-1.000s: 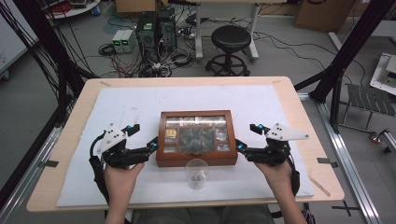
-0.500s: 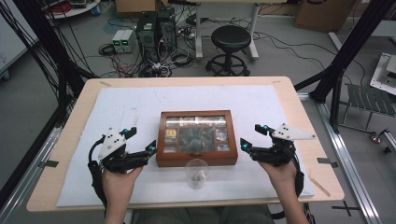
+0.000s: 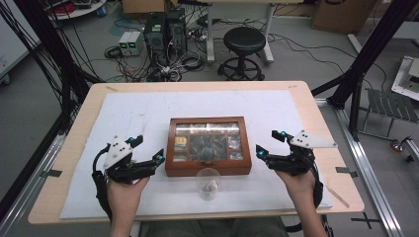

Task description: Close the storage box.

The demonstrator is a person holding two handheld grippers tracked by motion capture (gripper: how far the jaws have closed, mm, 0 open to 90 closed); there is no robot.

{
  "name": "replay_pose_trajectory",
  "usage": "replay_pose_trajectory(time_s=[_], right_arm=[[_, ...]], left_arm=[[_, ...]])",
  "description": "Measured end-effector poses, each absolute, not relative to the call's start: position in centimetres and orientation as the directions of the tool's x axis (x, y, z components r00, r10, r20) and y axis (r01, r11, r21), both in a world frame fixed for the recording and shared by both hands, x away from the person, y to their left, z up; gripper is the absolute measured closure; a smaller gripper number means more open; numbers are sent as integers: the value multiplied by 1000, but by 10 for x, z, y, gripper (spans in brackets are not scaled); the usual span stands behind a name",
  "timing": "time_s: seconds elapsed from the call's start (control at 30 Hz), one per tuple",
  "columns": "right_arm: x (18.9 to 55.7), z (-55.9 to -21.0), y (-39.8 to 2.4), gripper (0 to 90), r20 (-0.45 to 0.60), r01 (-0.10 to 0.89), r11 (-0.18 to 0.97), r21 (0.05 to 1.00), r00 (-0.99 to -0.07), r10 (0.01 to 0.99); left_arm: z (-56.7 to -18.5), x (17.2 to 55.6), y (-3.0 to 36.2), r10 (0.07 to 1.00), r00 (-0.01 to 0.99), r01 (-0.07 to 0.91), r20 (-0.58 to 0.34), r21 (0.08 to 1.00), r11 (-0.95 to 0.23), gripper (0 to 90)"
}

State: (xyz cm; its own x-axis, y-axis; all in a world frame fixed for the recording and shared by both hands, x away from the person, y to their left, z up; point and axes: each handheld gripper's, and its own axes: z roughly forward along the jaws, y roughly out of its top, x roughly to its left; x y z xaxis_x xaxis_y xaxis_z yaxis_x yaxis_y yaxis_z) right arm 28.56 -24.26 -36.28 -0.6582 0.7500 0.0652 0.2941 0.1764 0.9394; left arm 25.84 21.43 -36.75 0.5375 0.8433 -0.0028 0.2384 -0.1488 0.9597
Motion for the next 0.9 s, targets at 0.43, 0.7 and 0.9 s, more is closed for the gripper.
replay_pose_trajectory(time_s=[0.43, 0.7, 0.9], right_arm=[[283, -360, -246, 217, 61, 286, 172, 943, -654, 754], [283, -361, -245, 217, 56, 288, 180, 941, -655, 754], [282, -362, -249, 217, 58, 293, 176, 940, -644, 763]], left_arm=[[-367, 254, 213, 849, 528, 242, 9, 957, -160, 188], [-370, 256, 215, 854, 520, 256, 7, 953, -164, 188], [-370, 257, 216, 854, 520, 253, 11, 953, -167, 188]])
